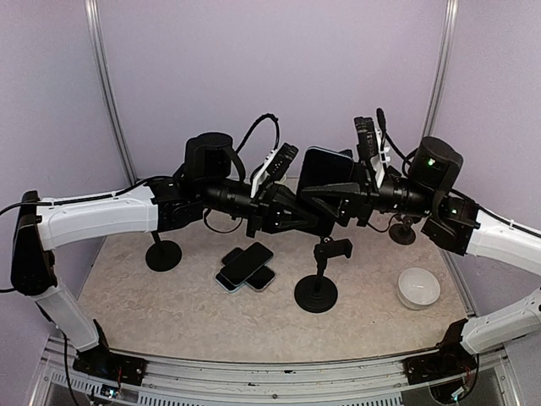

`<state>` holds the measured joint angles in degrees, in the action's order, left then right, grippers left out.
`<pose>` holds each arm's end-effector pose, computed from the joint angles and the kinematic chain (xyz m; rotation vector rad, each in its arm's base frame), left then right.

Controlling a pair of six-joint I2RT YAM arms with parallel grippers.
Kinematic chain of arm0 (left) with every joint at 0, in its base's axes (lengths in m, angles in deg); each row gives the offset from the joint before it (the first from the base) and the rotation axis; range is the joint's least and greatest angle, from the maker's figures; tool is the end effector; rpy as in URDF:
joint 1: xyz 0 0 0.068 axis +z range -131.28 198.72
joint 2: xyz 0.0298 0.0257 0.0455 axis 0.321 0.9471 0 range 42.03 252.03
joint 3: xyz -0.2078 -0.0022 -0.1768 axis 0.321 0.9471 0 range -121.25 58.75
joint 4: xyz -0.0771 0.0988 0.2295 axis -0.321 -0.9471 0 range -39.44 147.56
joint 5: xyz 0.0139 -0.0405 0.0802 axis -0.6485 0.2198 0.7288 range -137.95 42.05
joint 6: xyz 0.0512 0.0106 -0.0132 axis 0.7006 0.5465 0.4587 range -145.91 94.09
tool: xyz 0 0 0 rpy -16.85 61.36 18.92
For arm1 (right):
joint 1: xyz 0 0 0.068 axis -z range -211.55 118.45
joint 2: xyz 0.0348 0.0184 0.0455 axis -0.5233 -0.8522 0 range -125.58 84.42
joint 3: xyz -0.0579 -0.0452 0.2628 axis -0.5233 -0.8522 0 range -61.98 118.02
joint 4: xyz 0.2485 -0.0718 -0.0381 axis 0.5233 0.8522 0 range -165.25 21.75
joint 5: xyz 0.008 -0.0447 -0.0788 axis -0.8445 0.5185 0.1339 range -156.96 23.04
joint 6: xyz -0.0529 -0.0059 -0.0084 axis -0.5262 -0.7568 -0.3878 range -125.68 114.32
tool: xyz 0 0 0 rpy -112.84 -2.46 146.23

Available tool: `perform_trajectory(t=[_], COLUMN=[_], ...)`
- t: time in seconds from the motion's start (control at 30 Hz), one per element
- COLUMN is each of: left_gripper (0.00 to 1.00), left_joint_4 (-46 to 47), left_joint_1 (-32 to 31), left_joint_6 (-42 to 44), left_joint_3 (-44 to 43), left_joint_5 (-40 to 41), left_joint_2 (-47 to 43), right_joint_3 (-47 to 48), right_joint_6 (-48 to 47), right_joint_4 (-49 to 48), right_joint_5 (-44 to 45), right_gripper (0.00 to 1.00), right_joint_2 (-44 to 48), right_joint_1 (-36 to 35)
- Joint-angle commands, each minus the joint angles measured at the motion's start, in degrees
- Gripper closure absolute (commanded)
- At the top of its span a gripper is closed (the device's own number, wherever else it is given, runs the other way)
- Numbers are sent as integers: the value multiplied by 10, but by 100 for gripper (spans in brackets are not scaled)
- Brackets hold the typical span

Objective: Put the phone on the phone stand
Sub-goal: Pass from the right arm to the left, then pass from the left arm to the right

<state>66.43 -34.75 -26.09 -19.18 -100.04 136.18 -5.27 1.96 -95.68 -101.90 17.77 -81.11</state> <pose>0.2073 -0.3270 0.3537 1.4340 1.2076 -1.4348 0.1586 0.2176 0.3915 -1.0258 1.1521 1.2288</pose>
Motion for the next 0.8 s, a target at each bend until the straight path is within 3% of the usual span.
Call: perform_trajectory(t=[0.0,0.43,0.6,0.77], left_gripper=[100,100,100,100], left_joint_4=[14,1,-9,-15], left_joint_1=[-9,-26,-29,-31], left_joint_6=[-2,8,18,25], left_joint_3=[16,31,32,33], left_joint_5=[-12,5,17,25], left_joint_2=[-22,-33,-35,-38], right_joint_3=[54,114,120,124], right_joint_6=[-53,-80,-76,-71], right_joint_4=[128,255,263,260], right_joint_5=[-10,-15,-19,-18], right_gripper=[32,43,62,72], right_joint_2=[27,17,7,8], right_joint_1=[-4,-4,-4,-4])
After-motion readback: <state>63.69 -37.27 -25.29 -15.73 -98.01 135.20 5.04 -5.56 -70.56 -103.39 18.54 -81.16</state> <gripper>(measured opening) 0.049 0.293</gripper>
